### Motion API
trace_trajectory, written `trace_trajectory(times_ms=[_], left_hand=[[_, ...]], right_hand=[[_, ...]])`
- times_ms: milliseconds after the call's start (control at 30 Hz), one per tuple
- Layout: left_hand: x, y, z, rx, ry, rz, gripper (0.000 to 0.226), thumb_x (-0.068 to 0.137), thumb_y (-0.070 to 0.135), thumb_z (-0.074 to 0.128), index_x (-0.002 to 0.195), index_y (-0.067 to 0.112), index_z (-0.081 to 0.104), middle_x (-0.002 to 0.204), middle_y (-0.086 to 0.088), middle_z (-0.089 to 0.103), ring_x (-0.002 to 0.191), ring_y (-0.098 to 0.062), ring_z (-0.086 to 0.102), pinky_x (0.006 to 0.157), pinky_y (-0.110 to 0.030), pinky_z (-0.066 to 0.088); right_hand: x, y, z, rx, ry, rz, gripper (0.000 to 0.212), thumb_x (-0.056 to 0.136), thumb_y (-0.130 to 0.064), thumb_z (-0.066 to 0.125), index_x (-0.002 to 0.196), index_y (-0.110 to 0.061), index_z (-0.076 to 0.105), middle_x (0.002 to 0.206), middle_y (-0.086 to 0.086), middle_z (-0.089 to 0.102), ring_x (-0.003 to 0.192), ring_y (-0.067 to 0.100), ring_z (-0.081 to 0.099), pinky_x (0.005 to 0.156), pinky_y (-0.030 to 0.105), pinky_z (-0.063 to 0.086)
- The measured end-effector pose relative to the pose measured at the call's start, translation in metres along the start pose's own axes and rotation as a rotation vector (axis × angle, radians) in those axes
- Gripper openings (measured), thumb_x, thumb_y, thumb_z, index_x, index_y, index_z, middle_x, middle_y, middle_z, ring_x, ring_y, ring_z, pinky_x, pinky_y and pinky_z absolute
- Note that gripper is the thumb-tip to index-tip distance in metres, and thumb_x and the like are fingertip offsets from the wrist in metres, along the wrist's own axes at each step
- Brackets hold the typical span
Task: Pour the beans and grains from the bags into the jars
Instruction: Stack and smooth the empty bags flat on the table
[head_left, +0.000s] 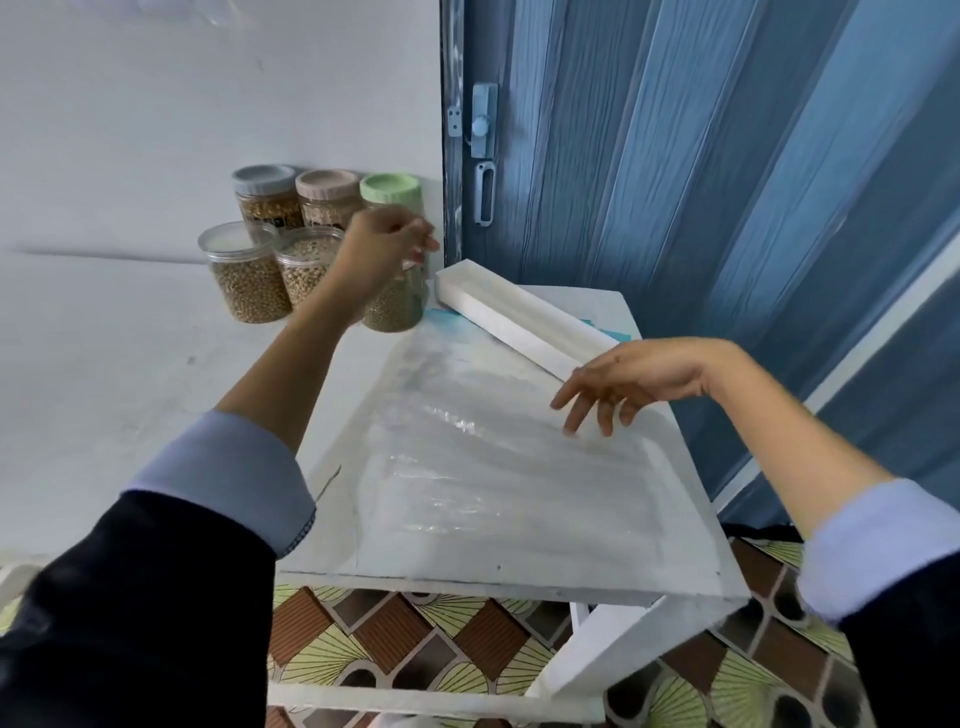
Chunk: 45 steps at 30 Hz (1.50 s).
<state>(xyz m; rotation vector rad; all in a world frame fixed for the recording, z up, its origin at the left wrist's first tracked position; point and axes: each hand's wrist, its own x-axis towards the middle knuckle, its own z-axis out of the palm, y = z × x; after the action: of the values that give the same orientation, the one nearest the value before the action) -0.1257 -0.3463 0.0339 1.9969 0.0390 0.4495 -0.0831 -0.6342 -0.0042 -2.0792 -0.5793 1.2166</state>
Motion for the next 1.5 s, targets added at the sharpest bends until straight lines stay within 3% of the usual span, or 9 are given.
trace_trajectory(times_ms=[167,300,400,600,933,1100,1233,1367,1500], left_hand=[[-0.013,-0.026,0.037,0.416,-0.333,-0.060,0.029,0.097,0.018,0.051,0.111,-0.005,0.062,0.114,-0.019,0.064,0.100,-0.029,0.061,0.091,-0.035,0.048],[-0.027,-0.061,0.057,0.651,-0.465,-0.063,0.045,0.095,0.038,0.053,0.129,0.008,0.054,0.139,-0.013,0.046,0.129,-0.030,0.043,0.108,-0.038,0.033],[-0.035,-0.074,0.062,0.706,-0.498,-0.076,0.053,0.094,0.045,0.050,0.140,0.019,0.041,0.155,-0.006,0.022,0.142,-0.031,0.019,0.114,-0.050,0.022],[-0.049,-0.084,0.066,0.867,-0.598,-0.051,0.060,0.097,0.052,0.036,0.149,0.026,0.024,0.161,0.003,0.000,0.147,-0.023,-0.001,0.115,-0.057,0.005],[-0.046,-0.095,0.062,0.914,-0.745,-0.081,0.063,0.091,0.055,0.050,0.144,0.029,0.030,0.153,0.001,0.023,0.137,-0.026,0.022,0.108,-0.050,0.027],[-0.016,-0.085,0.058,0.968,-0.856,-0.088,0.072,0.087,0.052,0.059,0.146,0.027,0.027,0.147,-0.001,0.032,0.135,-0.025,0.026,0.106,-0.046,0.028],[0.021,-0.082,0.067,0.935,-0.712,0.016,0.063,0.089,0.042,0.061,0.142,0.022,0.036,0.139,-0.005,0.043,0.128,-0.024,0.037,0.103,-0.042,0.034],[0.049,-0.087,0.092,0.977,-0.628,0.116,0.074,0.086,0.046,0.063,0.145,0.017,0.030,0.149,-0.008,0.030,0.135,-0.029,0.029,0.107,-0.048,0.031],[0.063,-0.101,0.104,1.001,-0.748,-0.017,0.099,0.079,0.055,0.066,0.152,0.017,0.010,0.160,-0.008,-0.006,0.146,-0.036,-0.004,0.114,-0.061,0.006]], right_hand=[[0.011,-0.004,0.007,-0.091,-0.009,0.008,0.031,0.102,-0.026,0.040,0.118,-0.011,0.062,0.110,0.007,0.071,0.081,0.018,0.066,0.071,0.024,0.050],[0.025,-0.005,-0.011,0.060,0.568,-0.180,0.015,0.097,-0.017,0.054,0.099,-0.009,0.067,0.100,0.007,0.071,0.077,0.016,0.063,0.070,0.026,0.048],[0.045,0.002,-0.024,-0.200,0.926,-0.131,0.030,0.090,-0.028,0.066,0.112,-0.009,0.064,0.121,0.008,0.063,0.106,0.021,0.058,0.089,0.032,0.043],[0.080,0.023,-0.019,-0.582,0.801,0.245,0.100,0.074,-0.057,0.073,0.150,-0.026,0.016,0.152,0.010,0.020,0.139,0.035,0.020,0.110,0.050,0.021],[0.092,0.021,-0.056,-0.673,0.927,0.312,0.091,0.067,-0.028,0.081,0.142,-0.017,0.031,0.139,0.009,0.036,0.130,0.030,0.032,0.103,0.045,0.029],[0.095,0.015,-0.085,-0.778,1.000,0.317,0.091,0.064,-0.022,0.083,0.141,-0.020,0.034,0.139,0.007,0.036,0.133,0.030,0.030,0.115,0.053,0.010],[0.100,0.016,-0.105,-0.760,1.019,0.327,0.091,0.065,-0.017,0.084,0.142,-0.022,0.036,0.141,0.004,0.038,0.133,0.031,0.032,0.116,0.055,0.002],[0.111,0.016,-0.119,-0.659,1.000,0.308,0.092,0.063,-0.014,0.086,0.140,-0.023,0.037,0.138,0.005,0.040,0.132,0.032,0.034,0.115,0.056,0.001],[0.128,0.013,-0.128,-0.648,0.977,0.273,0.088,0.065,-0.010,0.084,0.140,-0.022,0.038,0.138,0.004,0.041,0.134,0.029,0.032,0.116,0.055,0.002]])
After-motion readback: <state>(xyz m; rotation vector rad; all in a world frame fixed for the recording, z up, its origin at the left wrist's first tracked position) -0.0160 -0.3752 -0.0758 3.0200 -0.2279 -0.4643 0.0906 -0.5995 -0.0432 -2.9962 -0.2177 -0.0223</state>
